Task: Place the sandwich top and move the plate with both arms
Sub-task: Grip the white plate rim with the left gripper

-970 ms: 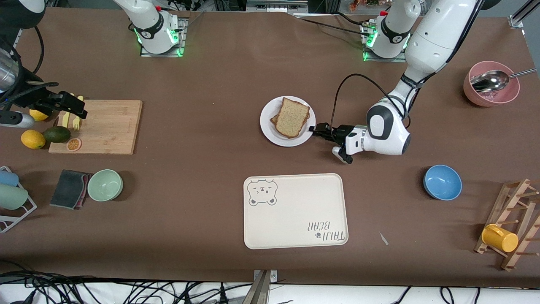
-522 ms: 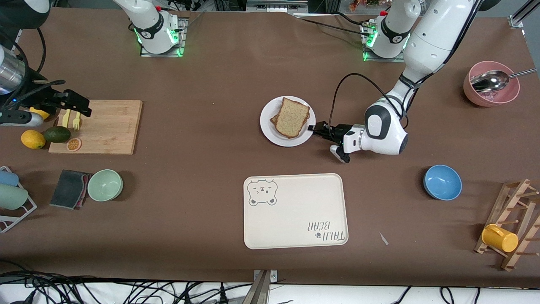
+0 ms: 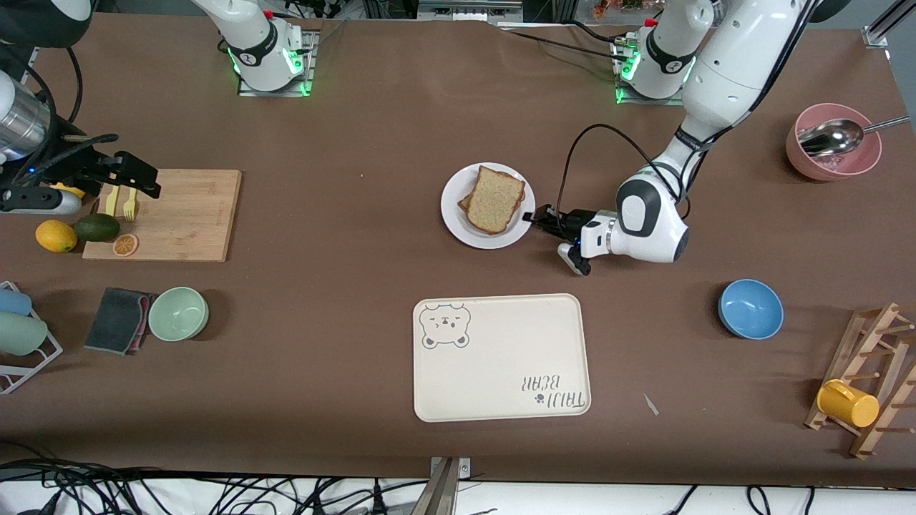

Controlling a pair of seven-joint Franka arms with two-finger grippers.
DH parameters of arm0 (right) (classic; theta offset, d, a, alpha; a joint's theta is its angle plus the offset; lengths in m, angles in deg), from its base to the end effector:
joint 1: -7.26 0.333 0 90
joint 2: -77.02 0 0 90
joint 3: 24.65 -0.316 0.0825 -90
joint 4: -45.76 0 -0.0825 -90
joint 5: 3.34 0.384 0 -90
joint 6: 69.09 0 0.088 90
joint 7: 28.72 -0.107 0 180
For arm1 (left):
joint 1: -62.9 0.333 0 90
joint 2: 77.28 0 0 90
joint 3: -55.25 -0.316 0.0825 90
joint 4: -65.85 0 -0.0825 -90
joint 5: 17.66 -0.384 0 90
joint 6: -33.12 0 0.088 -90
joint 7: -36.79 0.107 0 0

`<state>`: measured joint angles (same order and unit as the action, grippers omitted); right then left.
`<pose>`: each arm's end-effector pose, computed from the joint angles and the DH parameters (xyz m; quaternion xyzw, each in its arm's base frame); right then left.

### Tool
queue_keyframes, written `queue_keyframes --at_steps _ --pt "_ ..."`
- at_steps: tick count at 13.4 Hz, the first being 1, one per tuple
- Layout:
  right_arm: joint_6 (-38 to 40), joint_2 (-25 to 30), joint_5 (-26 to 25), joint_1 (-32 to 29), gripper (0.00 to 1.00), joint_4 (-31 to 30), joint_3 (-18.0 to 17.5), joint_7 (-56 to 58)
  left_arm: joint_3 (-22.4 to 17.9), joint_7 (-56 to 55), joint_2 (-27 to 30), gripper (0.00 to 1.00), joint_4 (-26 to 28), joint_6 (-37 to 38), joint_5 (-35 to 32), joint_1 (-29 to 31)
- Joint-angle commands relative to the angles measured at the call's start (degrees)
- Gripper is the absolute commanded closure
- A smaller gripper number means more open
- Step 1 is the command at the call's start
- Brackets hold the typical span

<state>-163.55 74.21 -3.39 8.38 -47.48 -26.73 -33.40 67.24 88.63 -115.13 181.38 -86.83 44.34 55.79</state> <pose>0.5726 0.0315 0.5768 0.9998 -0.0129 -0.0139 0.0005 0.5016 -0.2247 0.1125 0.8602 -0.1541 -0.1299 0.4684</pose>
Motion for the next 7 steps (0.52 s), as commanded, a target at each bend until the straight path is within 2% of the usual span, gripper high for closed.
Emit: queue_keyframes --at_steps 1,7 --pt "0.42 -0.71 -0.04 0.03 0.00 1.22 0.23 0.38 -0.12 1.77 0.49 1.00 0.31 -0.55 1.98 0.17" --pt "0.59 -0.44 -0.65 0.64 0.00 1.48 -0.20 0.02 -0.03 -2.61 2.34 1.00 -1.79 2.00 1.98 2.01"
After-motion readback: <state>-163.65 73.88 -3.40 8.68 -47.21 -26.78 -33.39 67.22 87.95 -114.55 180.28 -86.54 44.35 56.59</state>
